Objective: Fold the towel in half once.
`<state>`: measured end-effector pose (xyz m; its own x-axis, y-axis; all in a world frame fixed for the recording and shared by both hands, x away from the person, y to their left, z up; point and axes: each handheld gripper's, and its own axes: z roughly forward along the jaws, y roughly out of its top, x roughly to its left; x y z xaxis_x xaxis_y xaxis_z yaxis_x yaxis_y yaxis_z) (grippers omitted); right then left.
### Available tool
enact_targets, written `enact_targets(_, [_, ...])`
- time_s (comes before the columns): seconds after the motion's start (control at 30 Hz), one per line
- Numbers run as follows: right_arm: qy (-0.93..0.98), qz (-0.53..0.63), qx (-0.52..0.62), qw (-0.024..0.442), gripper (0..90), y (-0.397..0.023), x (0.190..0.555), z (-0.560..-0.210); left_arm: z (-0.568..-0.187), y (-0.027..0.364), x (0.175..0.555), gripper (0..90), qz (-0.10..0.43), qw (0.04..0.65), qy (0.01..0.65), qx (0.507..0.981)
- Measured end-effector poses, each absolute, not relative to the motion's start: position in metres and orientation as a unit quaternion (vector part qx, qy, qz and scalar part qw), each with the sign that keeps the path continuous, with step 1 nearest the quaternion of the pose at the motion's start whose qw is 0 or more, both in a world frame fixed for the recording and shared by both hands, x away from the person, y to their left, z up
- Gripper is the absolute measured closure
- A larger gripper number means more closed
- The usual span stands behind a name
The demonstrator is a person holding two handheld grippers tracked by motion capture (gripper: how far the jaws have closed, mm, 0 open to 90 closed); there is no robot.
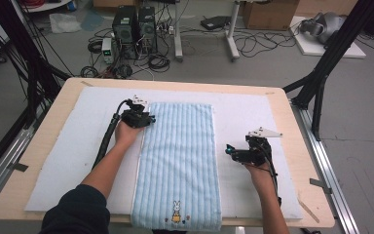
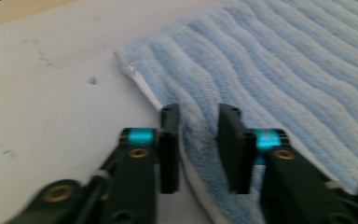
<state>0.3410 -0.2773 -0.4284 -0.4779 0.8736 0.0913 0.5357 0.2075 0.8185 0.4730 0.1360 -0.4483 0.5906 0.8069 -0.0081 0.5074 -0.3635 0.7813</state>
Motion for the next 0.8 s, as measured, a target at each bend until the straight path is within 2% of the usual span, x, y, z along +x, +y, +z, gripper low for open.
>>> enact_targets(0.03, [0.75, 0.419, 0.469, 0.203, 9.8, -0.277, 0.342, -0.429, -0.448, 0.135, 0.472, 82.9, 0.197, 0.386, 0.409, 0.803])
enact_targets(0.1, [0.751, 0.418, 0.47, 0.201, 9.8, -0.276, 0.342, -0.429, -0.448, 0.135, 0.473, 84.7, 0.192, 0.389, 0.411, 0.801])
enact_targets(0.37, [0.75, 0.422, 0.469, 0.199, 9.8, -0.263, 0.352, -0.426, -0.45, 0.143, 0.476, 85.8, 0.154, 0.417, 0.435, 0.783])
enact_targets(0.63, [0.774, 0.395, 0.47, 0.156, 9.8, -0.237, 0.402, -0.423, -0.452, 0.15, 0.479, 85.7, 0.118, 0.436, 0.467, 0.761])
enact_targets(0.7, [0.77, 0.39, 0.479, 0.16, 9.9, -0.234, 0.415, -0.424, -0.452, 0.15, 0.479, 85.5, 0.115, 0.436, 0.47, 0.759])
enact_targets(0.73, [0.765, 0.386, 0.489, 0.162, 10.6, -0.234, 0.422, -0.425, -0.452, 0.151, 0.479, 85.4, 0.113, 0.437, 0.472, 0.758])
enact_targets(0.8, [0.76, 0.383, 0.502, 0.154, 21.0, -0.233, 0.432, -0.427, -0.452, 0.152, 0.48, 85.1, 0.108, 0.439, 0.475, 0.755])
